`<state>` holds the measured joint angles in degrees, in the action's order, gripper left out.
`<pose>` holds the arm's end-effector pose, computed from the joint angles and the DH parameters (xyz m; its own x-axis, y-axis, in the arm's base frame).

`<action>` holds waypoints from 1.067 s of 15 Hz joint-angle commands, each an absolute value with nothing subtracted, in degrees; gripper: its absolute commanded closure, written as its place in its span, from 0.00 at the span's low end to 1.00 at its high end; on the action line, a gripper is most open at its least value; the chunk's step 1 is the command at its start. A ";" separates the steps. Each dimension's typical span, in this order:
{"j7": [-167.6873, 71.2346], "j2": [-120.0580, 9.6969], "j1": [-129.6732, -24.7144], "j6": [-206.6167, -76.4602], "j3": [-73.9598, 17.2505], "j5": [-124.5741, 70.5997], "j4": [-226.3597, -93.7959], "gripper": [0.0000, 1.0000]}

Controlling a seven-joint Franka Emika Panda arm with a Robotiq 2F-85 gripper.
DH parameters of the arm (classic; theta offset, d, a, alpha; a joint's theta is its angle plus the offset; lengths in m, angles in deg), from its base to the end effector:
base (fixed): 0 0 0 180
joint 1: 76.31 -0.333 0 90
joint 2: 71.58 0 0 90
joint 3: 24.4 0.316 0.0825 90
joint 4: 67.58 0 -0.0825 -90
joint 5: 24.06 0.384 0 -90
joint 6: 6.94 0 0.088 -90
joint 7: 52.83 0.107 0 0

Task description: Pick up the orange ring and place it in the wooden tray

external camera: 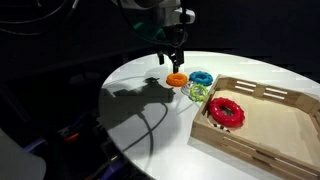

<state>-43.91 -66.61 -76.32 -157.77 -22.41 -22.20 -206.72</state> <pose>0.5011 0.0168 0.2820 0.9825 -0.1492 0.1119 -0.1456 -0.9885 -0.0399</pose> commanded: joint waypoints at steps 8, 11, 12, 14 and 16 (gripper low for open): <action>-45.55 -62.13 -76.85 -160.18 -22.93 -20.87 -204.54 0.00; -45.07 -62.50 -76.98 -161.08 -22.94 -20.84 -205.71 0.00; -45.07 -62.47 -76.98 -161.08 -22.94 -20.84 -205.65 0.00; -43.80 -62.77 -77.43 -162.11 -23.47 -22.72 -205.88 0.00; -43.98 -62.52 -77.48 -162.51 -23.53 -22.87 -205.72 0.00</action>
